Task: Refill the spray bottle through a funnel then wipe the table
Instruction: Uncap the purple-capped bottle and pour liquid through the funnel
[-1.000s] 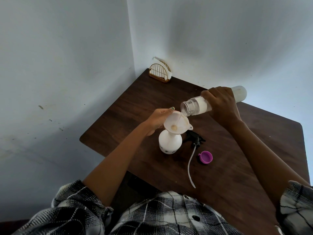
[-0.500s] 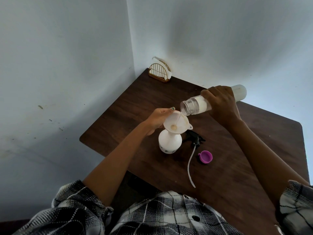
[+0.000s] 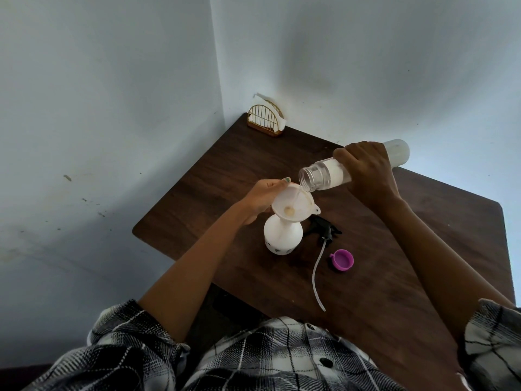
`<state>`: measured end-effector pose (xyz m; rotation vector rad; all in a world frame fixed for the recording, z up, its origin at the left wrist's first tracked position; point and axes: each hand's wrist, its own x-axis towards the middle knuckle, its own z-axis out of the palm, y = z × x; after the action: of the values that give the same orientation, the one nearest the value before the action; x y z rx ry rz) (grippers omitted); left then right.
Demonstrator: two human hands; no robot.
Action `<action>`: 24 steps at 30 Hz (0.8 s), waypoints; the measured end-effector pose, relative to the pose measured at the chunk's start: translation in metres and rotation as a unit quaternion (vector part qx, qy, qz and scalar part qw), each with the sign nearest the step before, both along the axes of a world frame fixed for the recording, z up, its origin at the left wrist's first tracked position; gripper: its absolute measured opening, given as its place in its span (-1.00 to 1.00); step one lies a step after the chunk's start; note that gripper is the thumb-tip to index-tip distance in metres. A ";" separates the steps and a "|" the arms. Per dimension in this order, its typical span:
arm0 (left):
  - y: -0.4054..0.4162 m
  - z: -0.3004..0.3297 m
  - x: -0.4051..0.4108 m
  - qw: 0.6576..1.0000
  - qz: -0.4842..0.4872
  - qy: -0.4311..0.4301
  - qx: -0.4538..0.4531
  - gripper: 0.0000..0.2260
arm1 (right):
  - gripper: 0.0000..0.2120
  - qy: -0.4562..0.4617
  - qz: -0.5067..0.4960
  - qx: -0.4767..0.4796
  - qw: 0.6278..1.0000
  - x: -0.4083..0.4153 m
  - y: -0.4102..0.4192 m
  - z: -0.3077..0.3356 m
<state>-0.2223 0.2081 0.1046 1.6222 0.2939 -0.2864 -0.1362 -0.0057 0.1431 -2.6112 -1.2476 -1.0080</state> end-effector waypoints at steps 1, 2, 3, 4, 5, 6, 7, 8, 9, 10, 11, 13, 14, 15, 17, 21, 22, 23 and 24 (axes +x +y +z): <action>0.000 0.000 0.000 1.000 0.000 0.000 -0.001 -0.71 | -0.70 0.001 -0.001 -0.001 1.000 0.000 0.000 0.000; 0.000 0.000 0.000 1.000 0.000 0.000 -0.002 -0.71 | -0.70 0.004 -0.002 -0.001 1.000 -0.001 0.000 0.000; 0.000 0.000 0.000 1.000 0.000 0.001 -0.003 -0.72 | -0.69 0.006 -0.003 -0.002 1.000 -0.001 0.000 0.000; 0.000 0.000 0.000 1.000 0.001 0.001 -0.004 -0.72 | -0.68 0.007 -0.004 -0.002 1.000 -0.001 0.000 0.000; 0.000 0.000 0.000 1.000 0.001 0.002 -0.004 -0.73 | -0.68 0.007 -0.003 -0.002 1.000 -0.001 0.000 -0.001; 0.000 0.000 -0.001 1.000 0.000 0.002 -0.003 -0.73 | -0.68 0.006 -0.003 -0.002 1.000 -0.001 -0.001 -0.001; 0.000 0.000 -0.001 1.000 0.000 0.003 -0.001 -0.73 | -0.68 0.006 -0.002 -0.002 1.000 -0.002 -0.001 -0.001; 0.000 0.001 -0.001 1.000 0.000 0.003 -0.002 -0.73 | -0.68 0.005 -0.003 -0.003 1.000 -0.002 -0.001 -0.001; 0.000 0.001 -0.001 1.000 0.001 0.003 -0.002 -0.73 | -0.68 0.004 -0.003 -0.004 1.000 -0.002 -0.001 -0.001; 0.000 0.001 -0.001 1.000 0.001 0.003 -0.002 -0.73 | -0.68 0.005 -0.005 -0.005 1.000 -0.002 -0.001 -0.001; 0.000 0.001 -0.001 1.000 0.001 0.003 -0.002 -0.73 | -0.68 0.004 -0.006 -0.004 1.000 -0.002 -0.001 -0.001; 0.000 0.001 -0.001 1.000 0.001 0.002 -0.002 -0.73 | -0.71 0.001 -0.007 -0.002 1.000 -0.002 -0.001 -0.001; 0.000 0.001 -0.001 1.000 0.002 0.003 -0.004 -0.73 | -0.74 -0.001 -0.005 -0.001 1.000 -0.002 -0.001 -0.001; 0.000 0.001 -0.001 1.000 0.002 0.002 -0.004 -0.74 | -0.79 -0.004 -0.003 0.000 1.000 -0.003 -0.001 -0.001; -0.001 0.002 -0.002 1.000 0.002 0.001 -0.002 -0.76 | -0.80 -0.004 0.001 0.002 1.000 -0.004 -0.001 0.001; 0.000 0.001 -0.002 1.000 0.001 0.003 -0.002 -0.75 | -0.79 -0.002 -0.006 -0.006 1.000 -0.004 -0.001 0.001; 0.000 0.001 -0.002 1.000 0.001 0.003 -0.001 -0.74 | -0.77 0.001 -0.008 -0.007 1.000 -0.004 0.000 0.000; 0.000 0.000 -0.002 1.000 0.001 0.004 0.000 -0.73 | -0.77 0.003 -0.008 -0.008 1.000 -0.004 0.000 0.001; 0.001 0.000 -0.002 1.000 0.000 0.003 -0.002 -0.73 | -0.79 0.001 -0.007 -0.007 1.000 -0.005 0.000 0.001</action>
<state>-0.2238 0.2087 0.1048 1.6183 0.2982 -0.2925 -0.1408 -0.0062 0.1441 -2.6345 -1.2419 -1.0010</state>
